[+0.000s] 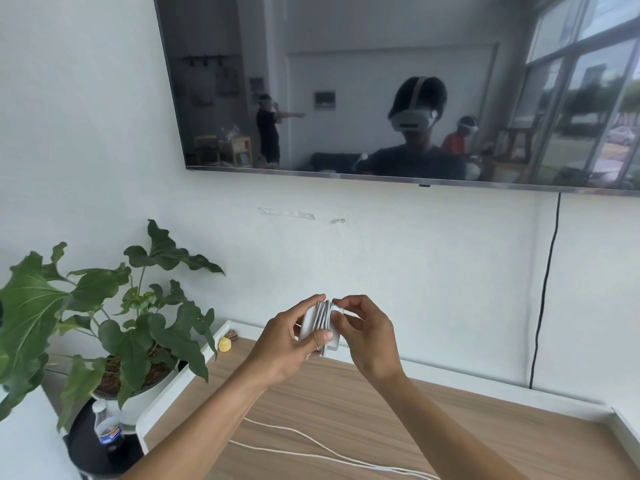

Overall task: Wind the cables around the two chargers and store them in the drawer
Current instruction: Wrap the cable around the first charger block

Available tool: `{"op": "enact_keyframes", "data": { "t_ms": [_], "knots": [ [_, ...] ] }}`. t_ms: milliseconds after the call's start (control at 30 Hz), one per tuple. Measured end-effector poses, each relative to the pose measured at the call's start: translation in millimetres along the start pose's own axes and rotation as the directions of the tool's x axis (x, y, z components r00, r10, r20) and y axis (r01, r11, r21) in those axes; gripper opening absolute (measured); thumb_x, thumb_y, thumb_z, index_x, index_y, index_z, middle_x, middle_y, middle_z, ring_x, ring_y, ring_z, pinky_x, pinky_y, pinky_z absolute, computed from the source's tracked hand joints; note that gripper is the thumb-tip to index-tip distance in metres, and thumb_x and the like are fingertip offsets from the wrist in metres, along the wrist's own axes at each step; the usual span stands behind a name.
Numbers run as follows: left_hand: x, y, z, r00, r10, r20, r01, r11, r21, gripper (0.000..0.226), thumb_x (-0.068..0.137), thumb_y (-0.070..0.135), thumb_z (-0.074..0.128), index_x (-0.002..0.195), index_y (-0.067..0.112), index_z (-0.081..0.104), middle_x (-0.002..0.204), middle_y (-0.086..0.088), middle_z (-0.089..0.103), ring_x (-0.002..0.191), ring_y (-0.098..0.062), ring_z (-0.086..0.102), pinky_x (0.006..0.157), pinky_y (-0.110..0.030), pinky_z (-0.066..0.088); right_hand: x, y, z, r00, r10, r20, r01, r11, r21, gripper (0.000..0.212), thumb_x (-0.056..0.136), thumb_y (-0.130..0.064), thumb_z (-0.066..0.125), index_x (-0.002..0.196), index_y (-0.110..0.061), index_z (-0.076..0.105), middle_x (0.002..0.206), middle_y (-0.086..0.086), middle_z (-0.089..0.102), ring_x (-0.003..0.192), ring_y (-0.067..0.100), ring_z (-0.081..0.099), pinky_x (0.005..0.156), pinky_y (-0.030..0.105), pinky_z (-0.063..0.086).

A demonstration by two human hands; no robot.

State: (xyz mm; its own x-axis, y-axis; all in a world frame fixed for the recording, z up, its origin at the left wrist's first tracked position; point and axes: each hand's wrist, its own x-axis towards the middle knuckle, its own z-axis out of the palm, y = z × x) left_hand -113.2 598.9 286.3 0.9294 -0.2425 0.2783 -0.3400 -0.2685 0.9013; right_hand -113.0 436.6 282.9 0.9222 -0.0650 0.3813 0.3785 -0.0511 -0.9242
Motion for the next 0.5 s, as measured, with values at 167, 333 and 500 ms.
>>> {"op": "enact_keyframes", "data": {
  "t_ms": [167, 333, 500],
  "knots": [
    [-1.9, 5.1, 0.3, 1.0, -0.017, -0.008, 0.017, 0.998, -0.056, 0.054, 0.085, 0.016, 0.072, 0.132, 0.032, 0.052, 0.11, -0.011, 0.068, 0.094, -0.022, 0.065, 0.064, -0.016, 0.054, -2.3, 0.1, -0.1, 1.0, -0.008, 0.007, 0.007, 0.999, 0.041, 0.013, 0.091, -0.006, 0.06, 0.099, -0.01, 0.069, 0.101, -0.002, 0.073, 0.089, 0.009, 0.071, 0.076, 0.02, 0.054],
    [-5.3, 2.1, 1.3, 0.999, -0.036, -0.002, 0.036, 0.999, -0.032, 0.055, 0.084, 0.022, 0.074, 0.133, 0.037, 0.053, 0.106, -0.014, 0.069, 0.093, -0.031, 0.065, 0.068, -0.026, 0.058, 1.2, 0.2, -8.2, 0.994, 0.063, 0.089, -0.08, 0.977, 0.197, 0.007, 0.086, 0.006, 0.061, 0.09, 0.007, 0.068, 0.102, 0.011, 0.068, 0.082, 0.009, 0.07, 0.069, 0.017, 0.053],
    [-8.5, 0.0, 3.1, 0.998, -0.055, 0.032, 0.057, 0.995, -0.083, 0.055, 0.085, 0.017, 0.072, 0.134, 0.033, 0.053, 0.106, -0.023, 0.066, 0.079, -0.023, 0.062, 0.063, -0.023, 0.055, 4.9, 2.1, -15.1, 0.985, 0.067, 0.157, -0.1, 0.972, 0.214, 0.005, 0.085, 0.01, 0.062, 0.088, 0.01, 0.065, 0.093, 0.009, 0.066, 0.078, 0.014, 0.068, 0.07, 0.021, 0.055]
  ]
}}
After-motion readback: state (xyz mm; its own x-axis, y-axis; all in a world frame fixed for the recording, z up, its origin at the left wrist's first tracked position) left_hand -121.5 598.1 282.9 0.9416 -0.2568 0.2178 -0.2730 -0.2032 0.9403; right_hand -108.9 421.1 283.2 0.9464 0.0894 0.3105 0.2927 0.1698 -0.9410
